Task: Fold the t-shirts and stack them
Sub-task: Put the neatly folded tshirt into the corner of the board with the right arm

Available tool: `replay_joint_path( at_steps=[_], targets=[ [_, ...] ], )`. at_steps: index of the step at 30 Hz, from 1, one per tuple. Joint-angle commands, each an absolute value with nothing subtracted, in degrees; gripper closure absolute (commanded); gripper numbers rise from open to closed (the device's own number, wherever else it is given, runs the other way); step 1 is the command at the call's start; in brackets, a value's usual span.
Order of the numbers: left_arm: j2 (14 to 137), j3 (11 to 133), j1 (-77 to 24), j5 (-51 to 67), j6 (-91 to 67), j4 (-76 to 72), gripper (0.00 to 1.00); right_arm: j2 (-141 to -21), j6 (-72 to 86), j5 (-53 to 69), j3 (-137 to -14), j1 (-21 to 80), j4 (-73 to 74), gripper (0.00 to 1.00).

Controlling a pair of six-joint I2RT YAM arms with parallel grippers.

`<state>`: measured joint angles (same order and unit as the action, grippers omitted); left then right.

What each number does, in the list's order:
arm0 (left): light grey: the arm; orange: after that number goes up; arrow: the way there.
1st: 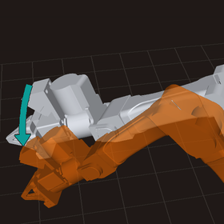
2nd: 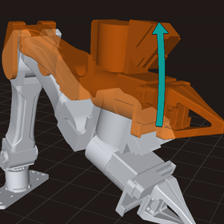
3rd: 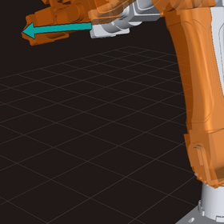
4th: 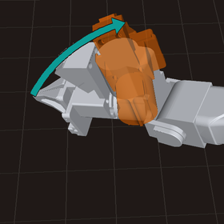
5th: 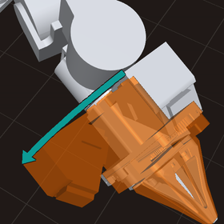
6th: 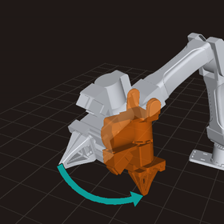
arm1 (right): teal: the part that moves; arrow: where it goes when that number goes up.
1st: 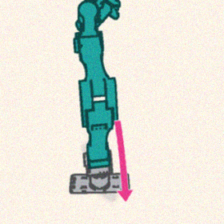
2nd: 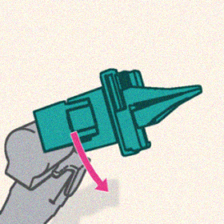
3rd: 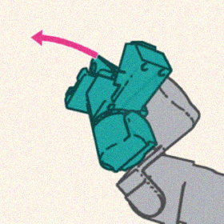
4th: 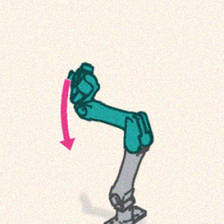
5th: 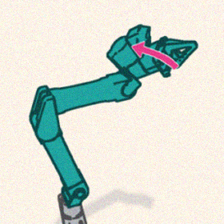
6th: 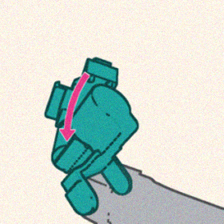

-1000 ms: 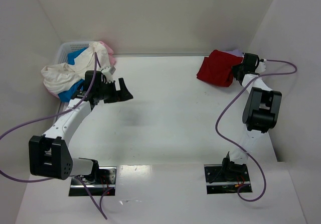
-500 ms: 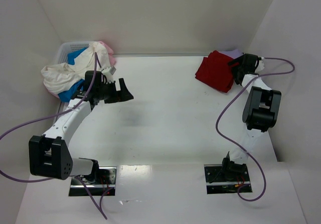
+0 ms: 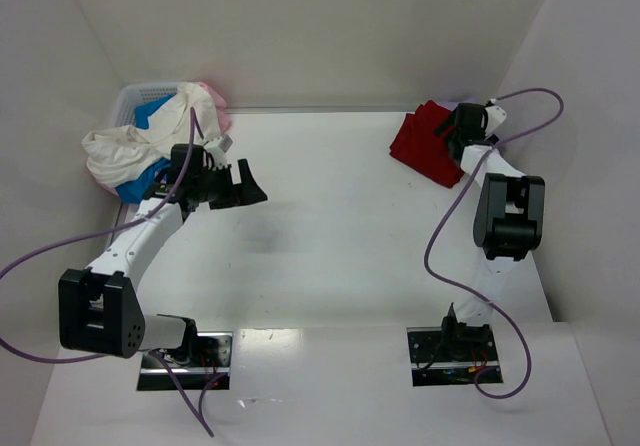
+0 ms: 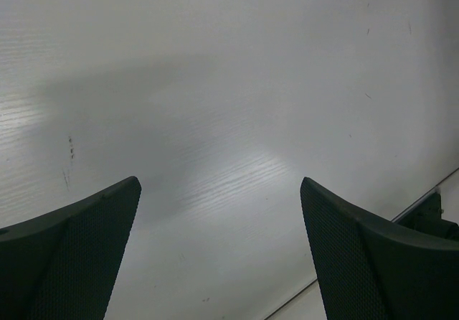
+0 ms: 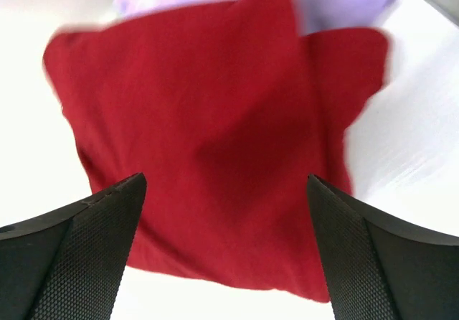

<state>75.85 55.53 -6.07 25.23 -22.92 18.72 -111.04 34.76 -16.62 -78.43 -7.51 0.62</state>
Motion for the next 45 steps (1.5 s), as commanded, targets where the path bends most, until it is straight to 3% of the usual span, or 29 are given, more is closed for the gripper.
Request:
replay_joint_path(
  at_steps=[1, 7, 11, 23, 26, 27, 30, 31, 34, 37, 45],
  targets=[
    [74.18, 54.76, -5.71, 26.81, -23.73, 16.52, 0.00, -106.88, 25.32, -26.54, -80.86, -4.92, -0.96, 0.02],
    [73.13, 54.76, -5.71, 27.33, -23.73, 17.05, 0.00, -108.28, 21.97, -28.30, -82.88, -3.26, 0.62, 0.02],
    [72.60, 55.28, -5.71, 27.86, -23.73, 17.05, 0.00, -106.79, 19.69, -23.12, -84.81, -2.03, 0.62, 0.02],
    [71.54, 55.28, -5.71, 29.53, -23.20, 17.58, 0.00, -119.08, 13.89, -20.57, -94.82, 3.52, 9.99, 0.01],
    [71.54, 55.81, -5.71, 29.53, -22.68, 18.10, 0.00, -123.39, 13.89, -21.36, -98.08, 3.52, 13.43, 0.11],
    [71.54, 55.81, -5.71, 29.53, -22.68, 18.11, 0.00, -124.09, 14.41, -23.36, -98.61, 3.52, 13.97, 0.24],
    [72.15, 56.34, -5.71, 30.06, -22.15, 18.11, 0.00, -126.03, 14.41, -25.74, -99.93, 3.52, 14.67, 0.40],
    [72.16, 56.34, -5.71, 30.06, -22.15, 18.11, 0.00, -126.04, 14.41, -27.93, -100.54, 3.52, 14.68, 0.54],
    [73.48, 56.86, -5.71, 30.06, -22.15, 18.11, 0.00, -127.18, 13.80, -30.40, -101.86, 3.52, 15.29, 0.65],
    [74.62, 56.87, -5.71, 30.59, -22.15, 18.11, 0.00, -128.67, 13.80, -30.41, -103.61, 2.29, 16.61, 0.67],
    [76.72, 57.92, -5.71, 31.72, -22.15, 18.11, 0.00, -127.71, 13.89, -30.07, -106.52, 0.62, 16.35, 0.45]
  ],
)
